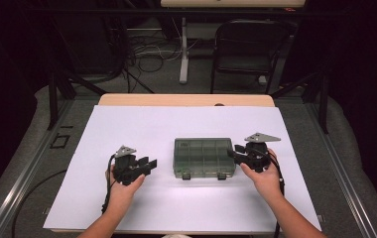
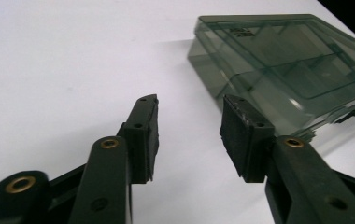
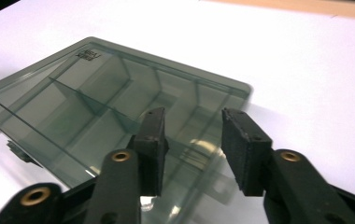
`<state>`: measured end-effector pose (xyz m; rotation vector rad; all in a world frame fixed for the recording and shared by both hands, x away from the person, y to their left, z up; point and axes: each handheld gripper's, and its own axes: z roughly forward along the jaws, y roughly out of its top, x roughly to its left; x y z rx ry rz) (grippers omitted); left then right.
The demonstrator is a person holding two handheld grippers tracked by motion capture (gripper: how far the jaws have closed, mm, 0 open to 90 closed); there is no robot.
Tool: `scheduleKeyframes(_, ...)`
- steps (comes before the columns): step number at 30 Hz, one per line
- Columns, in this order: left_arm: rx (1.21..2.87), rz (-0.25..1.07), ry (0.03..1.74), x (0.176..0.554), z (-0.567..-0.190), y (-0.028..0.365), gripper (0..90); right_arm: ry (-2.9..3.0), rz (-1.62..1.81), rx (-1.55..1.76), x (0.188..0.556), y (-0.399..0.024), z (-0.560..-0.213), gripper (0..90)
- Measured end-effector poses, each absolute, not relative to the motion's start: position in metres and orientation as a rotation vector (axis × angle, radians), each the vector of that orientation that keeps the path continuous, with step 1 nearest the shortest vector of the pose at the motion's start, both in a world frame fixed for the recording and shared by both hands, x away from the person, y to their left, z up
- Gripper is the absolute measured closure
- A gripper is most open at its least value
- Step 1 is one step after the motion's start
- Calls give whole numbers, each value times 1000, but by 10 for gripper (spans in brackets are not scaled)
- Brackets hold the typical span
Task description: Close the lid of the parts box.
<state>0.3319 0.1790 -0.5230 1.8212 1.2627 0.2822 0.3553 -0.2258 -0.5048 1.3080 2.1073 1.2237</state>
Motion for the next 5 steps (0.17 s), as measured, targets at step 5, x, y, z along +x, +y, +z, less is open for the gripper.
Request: scheduleKeyframes(5,1840,322,1266,327,-523,198,514,2052,1209,1304,341,-234,-502,497)
